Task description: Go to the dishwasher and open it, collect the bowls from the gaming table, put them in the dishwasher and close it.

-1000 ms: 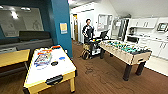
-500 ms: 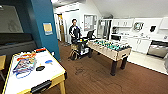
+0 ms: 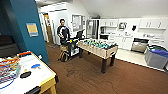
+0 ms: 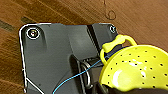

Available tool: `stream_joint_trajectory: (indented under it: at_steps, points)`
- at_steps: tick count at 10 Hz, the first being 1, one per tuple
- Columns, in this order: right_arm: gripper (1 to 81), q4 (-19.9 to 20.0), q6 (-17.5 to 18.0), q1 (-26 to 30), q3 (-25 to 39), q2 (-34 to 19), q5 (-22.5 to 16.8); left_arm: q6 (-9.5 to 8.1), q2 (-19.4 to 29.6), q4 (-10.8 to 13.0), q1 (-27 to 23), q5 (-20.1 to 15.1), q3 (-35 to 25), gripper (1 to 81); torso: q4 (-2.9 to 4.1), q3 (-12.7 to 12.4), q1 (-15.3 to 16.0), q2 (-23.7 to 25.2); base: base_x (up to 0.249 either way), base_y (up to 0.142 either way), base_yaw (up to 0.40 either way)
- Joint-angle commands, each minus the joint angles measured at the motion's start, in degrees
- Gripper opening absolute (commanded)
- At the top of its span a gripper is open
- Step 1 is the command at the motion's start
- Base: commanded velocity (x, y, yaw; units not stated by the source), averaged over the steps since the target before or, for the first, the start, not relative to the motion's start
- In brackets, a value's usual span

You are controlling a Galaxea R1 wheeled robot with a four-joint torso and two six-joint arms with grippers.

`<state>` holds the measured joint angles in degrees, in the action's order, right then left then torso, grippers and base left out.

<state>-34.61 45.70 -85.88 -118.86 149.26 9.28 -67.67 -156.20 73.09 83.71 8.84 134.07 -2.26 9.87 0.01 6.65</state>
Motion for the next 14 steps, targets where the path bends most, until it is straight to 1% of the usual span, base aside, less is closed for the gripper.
stream_joint_trajectory:
  at_steps: [1, 14]
  points:
    - [1.0, -1.7, -0.2, 2.8, 1.3, -0.8, -0.2, 0.08, 1.0, 0.6, -2.6, -1.0, -0.4, 1.0, 0.0, 0.0, 0.0, 0.0, 0.0, 0.0, -0.385]
    - [1.0, -1.8, -0.2, 2.9, 1.3, -0.8, -0.2, -0.09, 1.1, 0.4, -2.6, -0.9, -0.4, 1.0, 0.0, 0.0, 0.0, 0.0, 0.0, 0.0, -0.381]
